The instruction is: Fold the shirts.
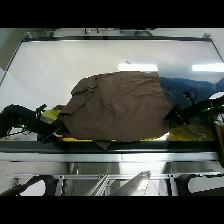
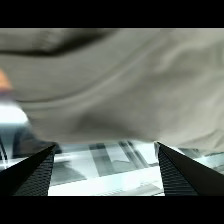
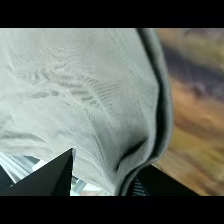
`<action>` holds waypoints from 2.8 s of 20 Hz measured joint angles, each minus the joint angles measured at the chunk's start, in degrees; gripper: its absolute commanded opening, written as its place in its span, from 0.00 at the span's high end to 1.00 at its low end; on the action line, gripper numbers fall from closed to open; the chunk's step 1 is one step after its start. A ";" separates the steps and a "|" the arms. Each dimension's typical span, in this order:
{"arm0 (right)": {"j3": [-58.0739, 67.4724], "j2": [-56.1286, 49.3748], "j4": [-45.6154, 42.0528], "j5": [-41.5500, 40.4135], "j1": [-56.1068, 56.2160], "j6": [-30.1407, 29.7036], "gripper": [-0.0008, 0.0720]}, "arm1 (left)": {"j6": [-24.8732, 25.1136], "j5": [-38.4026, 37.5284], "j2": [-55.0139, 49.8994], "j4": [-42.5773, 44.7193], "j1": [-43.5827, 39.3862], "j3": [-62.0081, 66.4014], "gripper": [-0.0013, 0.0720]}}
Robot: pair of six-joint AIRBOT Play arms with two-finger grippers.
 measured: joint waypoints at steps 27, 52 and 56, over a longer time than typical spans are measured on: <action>-0.04 0.83 13.18 7.52 0.07 -8.09 0.96 | 24.55 10.54 -19.56 -24.70 -0.59 13.40 0.95; -5.66 43.30 62.88 -22.01 -7.10 -46.27 0.96 | 34.84 12.63 -4.02 -42.88 2.45 52.24 0.95; -4.46 19.80 65.29 -32.72 4.26 -54.38 0.87 | 29.75 7.98 -26.03 -36.41 -6.10 56.68 0.91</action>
